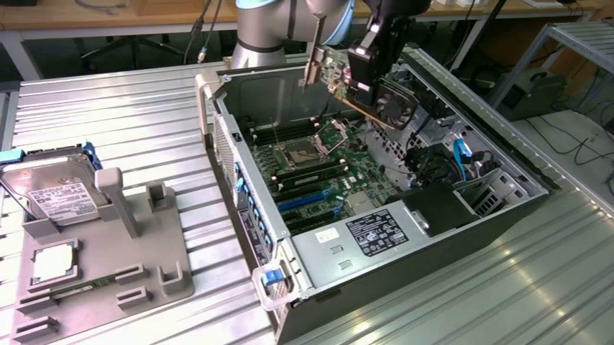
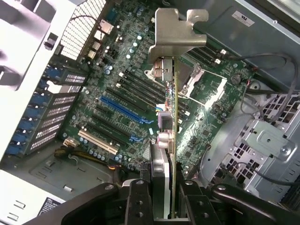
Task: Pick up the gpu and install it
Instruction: 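Insert the gpu into the slot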
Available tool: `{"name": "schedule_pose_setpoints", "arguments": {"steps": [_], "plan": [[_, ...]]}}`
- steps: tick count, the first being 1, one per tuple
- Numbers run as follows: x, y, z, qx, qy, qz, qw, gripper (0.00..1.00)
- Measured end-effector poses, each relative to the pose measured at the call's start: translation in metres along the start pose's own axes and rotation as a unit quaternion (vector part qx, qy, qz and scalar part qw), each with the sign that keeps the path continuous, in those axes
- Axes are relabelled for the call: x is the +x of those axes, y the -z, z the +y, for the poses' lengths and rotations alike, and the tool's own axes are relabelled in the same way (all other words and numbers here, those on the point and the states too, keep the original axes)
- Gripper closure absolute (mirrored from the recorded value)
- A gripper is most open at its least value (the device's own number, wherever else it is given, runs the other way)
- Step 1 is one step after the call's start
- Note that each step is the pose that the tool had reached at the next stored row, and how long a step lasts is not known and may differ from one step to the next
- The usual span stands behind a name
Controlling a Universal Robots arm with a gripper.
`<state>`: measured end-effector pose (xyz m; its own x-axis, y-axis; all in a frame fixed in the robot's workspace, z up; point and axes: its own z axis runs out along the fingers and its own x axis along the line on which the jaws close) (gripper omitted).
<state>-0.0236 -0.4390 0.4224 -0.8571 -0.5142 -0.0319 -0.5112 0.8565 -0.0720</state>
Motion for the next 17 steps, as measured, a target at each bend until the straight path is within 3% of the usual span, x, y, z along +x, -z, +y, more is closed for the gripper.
{"name": "schedule_pose_setpoints", "arguments": {"steps": [4,10,17], "plan": [[0.0001,0.0000,-0.0001,-0.0006,0.019,-0.0014,0.9998,0.72],[0.0001,-0.0004,-0.0002,-0.0016,0.059,-0.0040,0.9983,0.72],[0.0001,-0.0008,-0.0002,-0.0024,0.082,-0.0058,0.9966,0.72]]}}
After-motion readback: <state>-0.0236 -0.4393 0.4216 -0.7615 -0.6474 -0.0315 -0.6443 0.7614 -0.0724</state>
